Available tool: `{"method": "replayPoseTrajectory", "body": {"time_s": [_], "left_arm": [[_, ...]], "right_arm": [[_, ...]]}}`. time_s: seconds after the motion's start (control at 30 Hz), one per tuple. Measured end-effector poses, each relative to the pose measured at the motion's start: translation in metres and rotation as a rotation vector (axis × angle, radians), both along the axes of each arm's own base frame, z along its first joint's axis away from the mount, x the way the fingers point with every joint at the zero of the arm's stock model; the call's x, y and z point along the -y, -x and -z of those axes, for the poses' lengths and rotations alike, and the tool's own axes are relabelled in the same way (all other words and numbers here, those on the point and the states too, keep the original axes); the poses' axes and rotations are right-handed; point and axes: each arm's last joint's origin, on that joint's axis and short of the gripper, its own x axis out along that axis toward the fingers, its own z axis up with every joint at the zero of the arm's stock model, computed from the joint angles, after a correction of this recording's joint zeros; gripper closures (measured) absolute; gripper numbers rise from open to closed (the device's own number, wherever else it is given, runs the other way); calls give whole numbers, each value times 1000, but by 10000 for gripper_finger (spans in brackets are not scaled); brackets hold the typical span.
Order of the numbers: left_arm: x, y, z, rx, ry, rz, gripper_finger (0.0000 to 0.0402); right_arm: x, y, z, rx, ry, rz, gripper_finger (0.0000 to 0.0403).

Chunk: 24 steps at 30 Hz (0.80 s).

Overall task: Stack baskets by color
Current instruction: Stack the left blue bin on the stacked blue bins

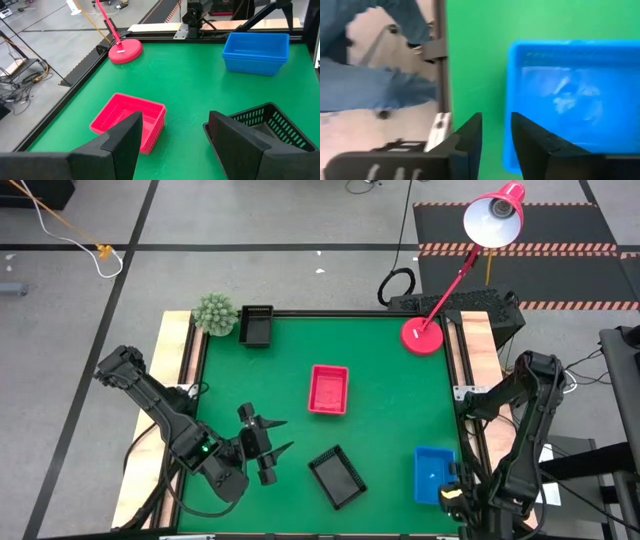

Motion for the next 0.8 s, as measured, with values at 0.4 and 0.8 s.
{"method": "replayPoseTrajectory", "body": {"time_s": [0.4,0.8], "left_arm": [[-4,-4,-1,-7,-30,4,170],[-23,-18,0,-96,-92,43,170]], "right_arm": [[31,-20,-9,-38,75,121,333],[103,-42,-14,-245,438,240,395]]}}
